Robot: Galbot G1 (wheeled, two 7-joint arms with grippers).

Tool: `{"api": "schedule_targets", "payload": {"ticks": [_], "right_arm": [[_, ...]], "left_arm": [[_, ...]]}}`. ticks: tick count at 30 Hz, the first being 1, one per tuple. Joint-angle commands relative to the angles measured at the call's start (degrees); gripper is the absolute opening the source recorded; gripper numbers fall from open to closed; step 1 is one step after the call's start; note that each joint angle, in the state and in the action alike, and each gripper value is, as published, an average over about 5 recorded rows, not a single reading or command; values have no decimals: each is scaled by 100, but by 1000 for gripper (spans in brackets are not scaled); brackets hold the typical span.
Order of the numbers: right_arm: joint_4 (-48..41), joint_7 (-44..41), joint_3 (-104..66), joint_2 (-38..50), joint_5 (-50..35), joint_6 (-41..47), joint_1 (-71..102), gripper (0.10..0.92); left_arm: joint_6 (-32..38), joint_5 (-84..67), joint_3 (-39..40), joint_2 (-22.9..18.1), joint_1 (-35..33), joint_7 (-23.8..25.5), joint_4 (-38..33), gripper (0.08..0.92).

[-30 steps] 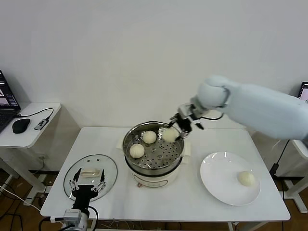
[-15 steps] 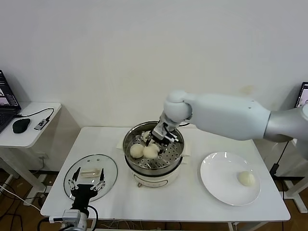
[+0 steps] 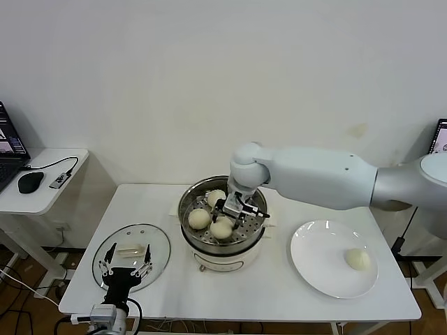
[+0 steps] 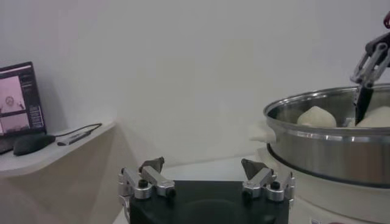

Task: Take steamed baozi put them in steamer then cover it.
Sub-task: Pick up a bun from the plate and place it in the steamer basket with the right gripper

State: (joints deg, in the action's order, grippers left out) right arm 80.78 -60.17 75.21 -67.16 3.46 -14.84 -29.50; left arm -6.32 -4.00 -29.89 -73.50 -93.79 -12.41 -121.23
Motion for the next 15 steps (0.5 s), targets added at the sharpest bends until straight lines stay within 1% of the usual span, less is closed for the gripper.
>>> {"api": "schedule_targets", "payload": {"ticks": [1, 4, 6, 11, 15], "right_arm": [[1, -23, 34, -60, 210, -222, 73, 585], [-8, -10, 18, -28, 219, -198, 114, 593], [-13, 3, -6, 12, 218, -193, 122, 624], [33, -102, -128, 226, 89, -47, -57, 762], [76, -254, -248, 554, -115, 427, -335, 817]], "left_arm": [[0, 4, 11, -6, 9, -2, 25, 823], [0, 5, 11, -6, 13, -2, 33, 823], [0, 4, 9, -2, 17, -3, 39, 823], [0, -4, 2, 15, 26, -4, 46, 823], [0, -9, 3, 28, 45, -1, 60, 823]]}}
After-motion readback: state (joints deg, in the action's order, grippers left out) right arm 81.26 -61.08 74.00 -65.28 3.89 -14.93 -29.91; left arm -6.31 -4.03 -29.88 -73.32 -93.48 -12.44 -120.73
